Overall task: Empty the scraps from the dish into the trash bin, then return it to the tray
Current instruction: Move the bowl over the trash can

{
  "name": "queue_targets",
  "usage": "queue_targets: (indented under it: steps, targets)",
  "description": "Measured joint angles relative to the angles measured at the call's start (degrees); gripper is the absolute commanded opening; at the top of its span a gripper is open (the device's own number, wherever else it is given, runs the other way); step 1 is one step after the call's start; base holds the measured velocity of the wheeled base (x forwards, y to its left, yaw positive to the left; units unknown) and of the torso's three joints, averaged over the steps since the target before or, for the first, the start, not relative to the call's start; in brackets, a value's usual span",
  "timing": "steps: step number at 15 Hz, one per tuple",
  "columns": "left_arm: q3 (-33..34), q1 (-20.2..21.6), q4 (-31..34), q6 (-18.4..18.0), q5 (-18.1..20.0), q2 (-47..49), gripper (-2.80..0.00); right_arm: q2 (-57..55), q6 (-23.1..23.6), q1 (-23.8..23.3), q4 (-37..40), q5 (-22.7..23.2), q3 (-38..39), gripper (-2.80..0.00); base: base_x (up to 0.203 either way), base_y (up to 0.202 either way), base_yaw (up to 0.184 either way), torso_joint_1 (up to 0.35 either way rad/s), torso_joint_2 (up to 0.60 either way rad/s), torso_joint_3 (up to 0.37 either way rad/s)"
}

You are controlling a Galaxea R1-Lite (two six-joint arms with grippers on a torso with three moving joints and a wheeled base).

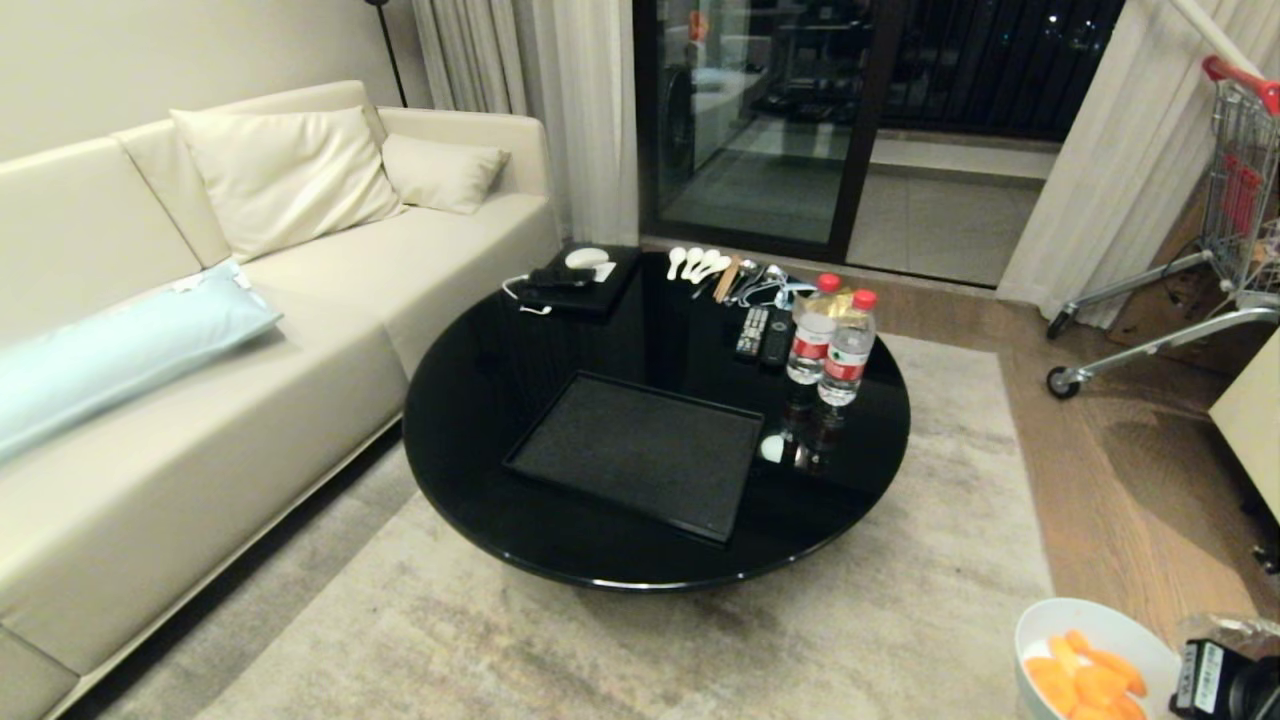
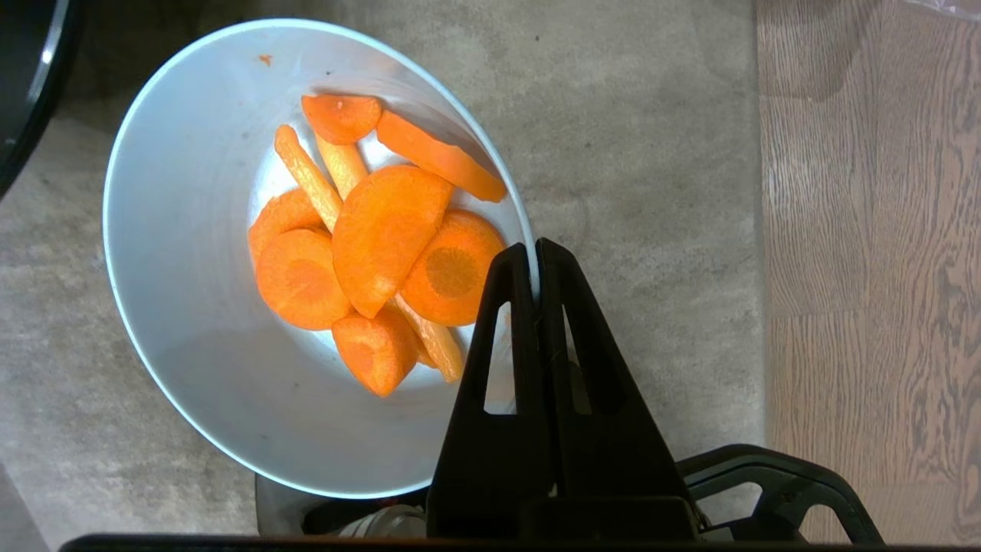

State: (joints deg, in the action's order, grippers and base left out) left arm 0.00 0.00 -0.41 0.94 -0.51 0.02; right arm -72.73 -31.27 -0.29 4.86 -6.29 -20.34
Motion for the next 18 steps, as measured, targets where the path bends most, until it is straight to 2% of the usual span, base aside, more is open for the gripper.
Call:
queue_targets:
  steps: [7,18]
  targets:
    - [0.00,0.00,-0.03,0.00,0.00,0.00,-2.80,0.30,-0.01,-0.04,0.16,-0.25,-0.21,-2.80,0.000,0.001,-0.011,0.000,0.00,0.000]
    - [0.00,0.00,0.00,-0.01,0.00,0.00,-2.80,0.98,-1.33,-0.22,0.39,-1.39,-0.32,-2.80,0.001,0.009,-0.163,0.000,0.00,0.004]
